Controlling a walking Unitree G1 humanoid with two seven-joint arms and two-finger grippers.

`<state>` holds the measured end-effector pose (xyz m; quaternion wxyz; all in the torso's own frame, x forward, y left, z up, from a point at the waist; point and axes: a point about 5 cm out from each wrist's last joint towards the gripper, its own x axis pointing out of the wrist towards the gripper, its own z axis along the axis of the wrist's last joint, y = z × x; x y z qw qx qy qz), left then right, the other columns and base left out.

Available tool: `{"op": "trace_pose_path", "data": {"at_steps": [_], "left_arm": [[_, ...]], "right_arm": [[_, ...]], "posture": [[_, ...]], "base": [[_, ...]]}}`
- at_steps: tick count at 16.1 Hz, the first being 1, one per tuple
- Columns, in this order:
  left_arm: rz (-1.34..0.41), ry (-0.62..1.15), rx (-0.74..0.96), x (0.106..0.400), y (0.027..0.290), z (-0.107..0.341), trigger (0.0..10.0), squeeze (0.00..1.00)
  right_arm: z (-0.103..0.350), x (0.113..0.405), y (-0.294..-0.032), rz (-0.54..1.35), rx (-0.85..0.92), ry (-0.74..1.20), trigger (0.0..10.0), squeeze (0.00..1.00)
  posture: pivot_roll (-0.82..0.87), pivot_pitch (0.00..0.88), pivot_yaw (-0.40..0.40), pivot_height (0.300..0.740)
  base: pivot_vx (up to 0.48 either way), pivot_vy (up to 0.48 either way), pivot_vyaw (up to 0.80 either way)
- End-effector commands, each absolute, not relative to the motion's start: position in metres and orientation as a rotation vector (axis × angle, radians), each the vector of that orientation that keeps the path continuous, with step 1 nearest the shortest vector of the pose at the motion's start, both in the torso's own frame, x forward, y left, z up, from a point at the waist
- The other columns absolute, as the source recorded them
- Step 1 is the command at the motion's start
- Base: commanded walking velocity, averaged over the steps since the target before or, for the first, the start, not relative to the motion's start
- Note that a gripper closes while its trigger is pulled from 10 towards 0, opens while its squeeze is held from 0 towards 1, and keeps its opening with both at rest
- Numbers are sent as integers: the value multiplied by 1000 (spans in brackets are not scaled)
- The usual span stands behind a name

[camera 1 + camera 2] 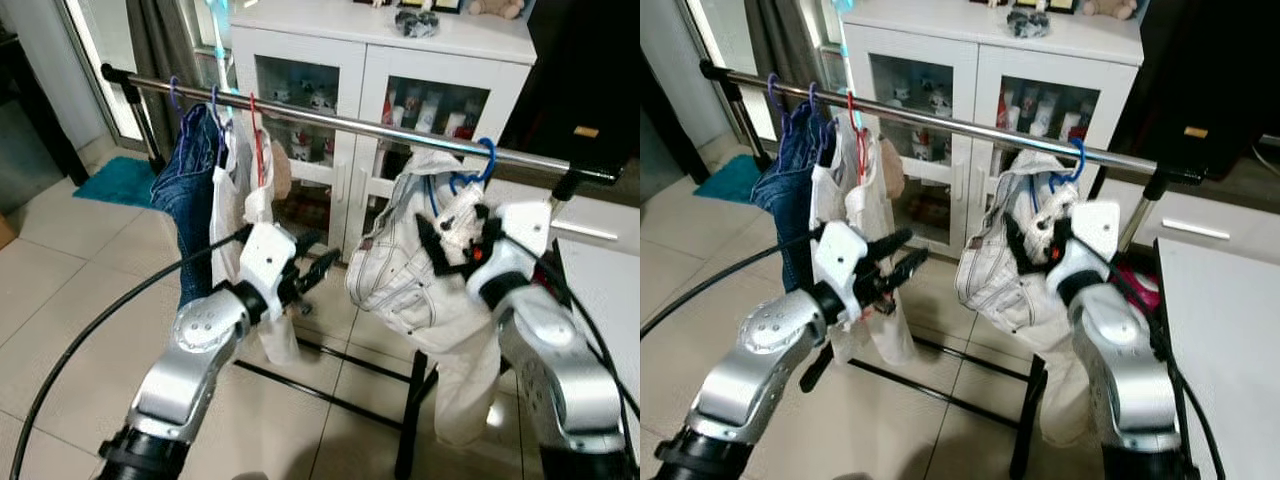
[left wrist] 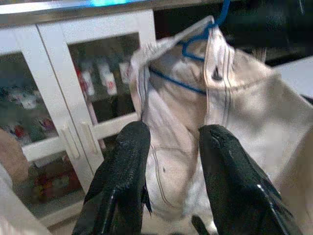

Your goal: Hang hanger

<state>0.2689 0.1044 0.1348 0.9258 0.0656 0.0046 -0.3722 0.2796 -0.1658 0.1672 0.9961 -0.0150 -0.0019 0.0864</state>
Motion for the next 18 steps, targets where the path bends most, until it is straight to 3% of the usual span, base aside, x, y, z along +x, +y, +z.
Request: {"op": "trace_pose_path", "data": {"at_steps": [1,5,10,12,13,14,18], "left_arm": [[-796,5,144,268,103,139,10000,0],[-820,10,158,267,103,140,10000,0],[-845,26,173,264,101,136,10000,0],[-848,29,177,264,102,135,10000,0],[-851,30,179,264,102,135,10000,0],[-855,32,180,264,102,135,10000,0],[-873,33,182,264,99,134,10000,0]], "right_arm": [[168,285,-174,107,-1,16,10000,1000],[172,299,-187,-5,9,65,10000,1000],[165,303,-190,41,-32,170,10000,1000],[168,307,-203,-10,-56,176,10000,1000],[169,308,-207,-7,-56,192,10000,831],[165,308,-208,27,-79,238,10000,0],[148,310,-217,62,-119,365,10000,0]], "posture": [[50,0,-10,740],[50,0,-10,740],[56,0,-23,740],[55,0,-23,740],[55,0,-23,740],[52,0,-21,740],[49,0,-20,740]], "base": [[0,0,0],[0,0,0],[0,0,0],[0,0,0],[0,0,0],[0,0,0],[0,0,0]]}}
